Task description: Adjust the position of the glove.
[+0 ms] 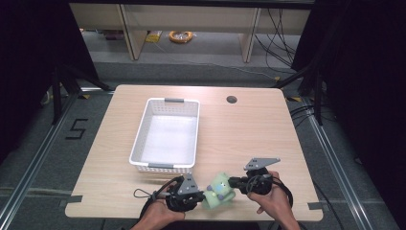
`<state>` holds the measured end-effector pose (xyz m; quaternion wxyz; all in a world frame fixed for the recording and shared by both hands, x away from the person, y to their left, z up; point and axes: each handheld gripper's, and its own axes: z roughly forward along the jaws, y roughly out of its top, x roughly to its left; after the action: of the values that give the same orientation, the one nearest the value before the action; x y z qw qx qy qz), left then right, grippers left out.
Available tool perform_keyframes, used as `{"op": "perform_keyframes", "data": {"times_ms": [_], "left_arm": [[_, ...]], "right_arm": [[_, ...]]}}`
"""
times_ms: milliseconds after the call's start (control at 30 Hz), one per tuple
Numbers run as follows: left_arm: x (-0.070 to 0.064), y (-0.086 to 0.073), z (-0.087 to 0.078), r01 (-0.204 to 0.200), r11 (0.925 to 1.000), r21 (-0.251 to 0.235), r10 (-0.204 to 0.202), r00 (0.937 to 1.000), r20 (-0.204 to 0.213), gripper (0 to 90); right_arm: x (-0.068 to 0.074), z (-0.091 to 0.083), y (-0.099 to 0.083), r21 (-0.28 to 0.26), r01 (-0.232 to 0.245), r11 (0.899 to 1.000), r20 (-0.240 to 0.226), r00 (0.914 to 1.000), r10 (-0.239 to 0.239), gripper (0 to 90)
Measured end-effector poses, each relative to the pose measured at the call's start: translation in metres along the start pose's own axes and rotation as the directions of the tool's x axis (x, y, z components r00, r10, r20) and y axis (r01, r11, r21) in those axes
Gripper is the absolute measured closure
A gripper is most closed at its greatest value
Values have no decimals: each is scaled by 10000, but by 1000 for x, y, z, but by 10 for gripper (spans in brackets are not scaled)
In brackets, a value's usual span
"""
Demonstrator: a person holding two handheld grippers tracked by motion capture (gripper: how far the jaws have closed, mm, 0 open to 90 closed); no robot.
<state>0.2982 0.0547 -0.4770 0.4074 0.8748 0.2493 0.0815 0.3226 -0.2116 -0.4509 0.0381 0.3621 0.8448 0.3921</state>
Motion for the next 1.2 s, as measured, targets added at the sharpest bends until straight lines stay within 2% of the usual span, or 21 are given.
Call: {"op": "perform_keyframes", "data": {"times_ms": [33,100,133,167,267,333,433,533,567,600,633,667,733,767,800,833,867,900,1067,1133,1200], "left_arm": [[2,0,0,60,10000,-31,-61,10000,-34,858],[6,-1,2,-84,10000,11,84,10000,-32,857],[6,-3,4,171,9998,69,-171,9998,-51,857],[8,-4,6,81,9999,121,-80,10000,-41,857],[9,-8,12,219,9994,283,-218,9997,-69,856],[9,-10,15,106,9992,391,-107,9999,18,851],[9,-14,18,362,9982,475,-361,9993,-33,842],[11,-15,17,260,9981,561,-260,9997,-8,832],[11,-17,17,446,9974,573,-443,9990,-72,819],[12,-17,15,311,9975,635,-312,9995,7,793],[12,-18,15,617,9965,573,-615,9981,-50,737],[14,-19,13,625,9963,583,-621,9980,-86,703],[14,-20,8,1091,9933,391,-1086,9940,-129,629],[15,-21,3,1017,9939,438,-1011,9948,-157,604],[15,-22,1,1256,9916,314,-1252,9920,-148,582],[15,-22,-3,1307,9908,342,-1298,9912,-258,561],[14,-22,-6,1563,9875,195,-1561,9877,-135,531],[14,-22,-8,1775,9839,195,-1775,9841,-29,483],[12,-17,-7,2791,9603,-2,-2791,9601,203,377],[11,-15,-3,2954,9552,167,-2958,9547,323,364],[8,-12,4,3219,9465,212,-3225,9453,491,348]], "right_arm": [[6,-3,-4,-56,-253,9997,-47,9997,253,845],[5,-3,-5,-120,-46,9999,20,10000,47,846],[7,-3,-8,-90,-135,9999,-39,9999,135,863],[8,-3,-11,-73,-309,9995,-135,9994,308,898],[9,0,-18,48,-438,9990,-312,9985,439,898],[7,3,-21,122,-362,9993,-219,9991,365,898],[6,5,-22,213,-295,9993,-290,9991,301,897],[6,7,-23,302,-366,9989,-227,9990,373,891],[7,7,-23,262,-538,9982,-309,9980,546,882],[5,7,-23,229,-285,9993,-206,9994,290,864],[5,5,-22,244,-408,9989,-302,9987,415,830],[5,3,-21,133,-454,9989,-133,9989,456,793],[3,-2,-18,-14,-563,9984,1,9984,563,692],[2,-4,-17,-125,-638,9979,132,9979,639,657],[-1,-6,-15,-223,-585,9980,161,9981,589,633],[1,-7,-15,-183,-906,9957,237,9956,910,613],[-3,-8,-14,-270,-679,9973,357,9970,689,578],[-6,-6,-12,-171,-889,9959,281,9956,893,511],[-7,4,-12,174,-1110,9937,227,9936,1106,448],[-8,5,-11,376,-1037,9939,211,9945,1029,441],[-8,12,-10,526,-1058,9930,116,9944,1053,428]]}}
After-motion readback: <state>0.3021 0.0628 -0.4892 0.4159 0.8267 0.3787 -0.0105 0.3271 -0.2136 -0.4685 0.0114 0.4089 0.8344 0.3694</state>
